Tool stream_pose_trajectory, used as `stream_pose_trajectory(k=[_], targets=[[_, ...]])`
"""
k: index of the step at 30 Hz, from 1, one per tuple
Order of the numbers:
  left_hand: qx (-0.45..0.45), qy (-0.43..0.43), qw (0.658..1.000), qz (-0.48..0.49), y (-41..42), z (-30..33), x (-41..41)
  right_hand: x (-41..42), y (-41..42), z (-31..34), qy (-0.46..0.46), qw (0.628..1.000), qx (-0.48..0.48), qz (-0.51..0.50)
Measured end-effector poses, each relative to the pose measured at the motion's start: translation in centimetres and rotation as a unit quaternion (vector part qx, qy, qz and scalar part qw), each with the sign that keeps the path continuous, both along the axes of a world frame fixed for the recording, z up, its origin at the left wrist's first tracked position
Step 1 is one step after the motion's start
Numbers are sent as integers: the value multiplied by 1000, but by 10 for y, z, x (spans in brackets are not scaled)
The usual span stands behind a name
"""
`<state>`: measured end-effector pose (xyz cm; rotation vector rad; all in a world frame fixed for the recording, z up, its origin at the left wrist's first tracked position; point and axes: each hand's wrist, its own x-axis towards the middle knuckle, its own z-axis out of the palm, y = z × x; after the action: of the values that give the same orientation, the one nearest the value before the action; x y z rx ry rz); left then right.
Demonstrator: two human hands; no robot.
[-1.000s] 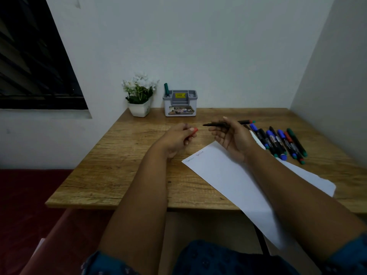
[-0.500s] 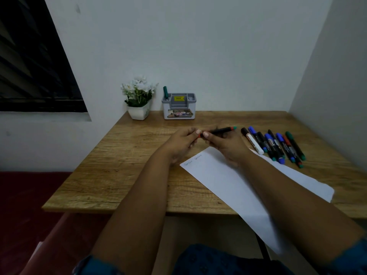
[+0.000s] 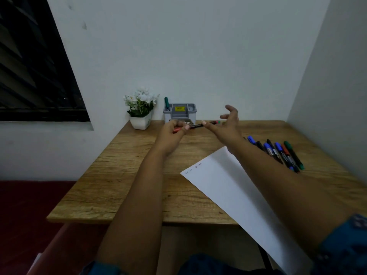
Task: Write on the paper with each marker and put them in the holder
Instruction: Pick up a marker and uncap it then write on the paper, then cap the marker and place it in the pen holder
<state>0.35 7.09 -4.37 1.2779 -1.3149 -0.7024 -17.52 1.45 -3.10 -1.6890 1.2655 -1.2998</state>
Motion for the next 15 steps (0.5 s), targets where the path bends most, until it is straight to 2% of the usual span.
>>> stream_pose_trajectory(k=[1,2,3,5,7,10,13,15], targets=[[3,-22,1000,3,-2,5,6,2,-5,1,110,990,-90,-12],[7,-46,999,7,-3,11,12,5,-7,3,217,962,-165,7],[7,-68,998,13,-7,15,18,10,-8,5,305,930,-199,44],[-6,-81,997,12,-12,24,23,23,-6,9,397,884,-222,112],[-25,-28,999,-2,-19,28,23,35,-7,8,403,872,-234,151],[-57,76,995,-3,-30,24,17,48,-12,8,372,889,-205,171],[-90,76,992,32,-50,14,17,60,-23,10,295,931,-135,164],[-106,81,989,57,-61,13,20,66,-31,11,257,943,-123,174]])
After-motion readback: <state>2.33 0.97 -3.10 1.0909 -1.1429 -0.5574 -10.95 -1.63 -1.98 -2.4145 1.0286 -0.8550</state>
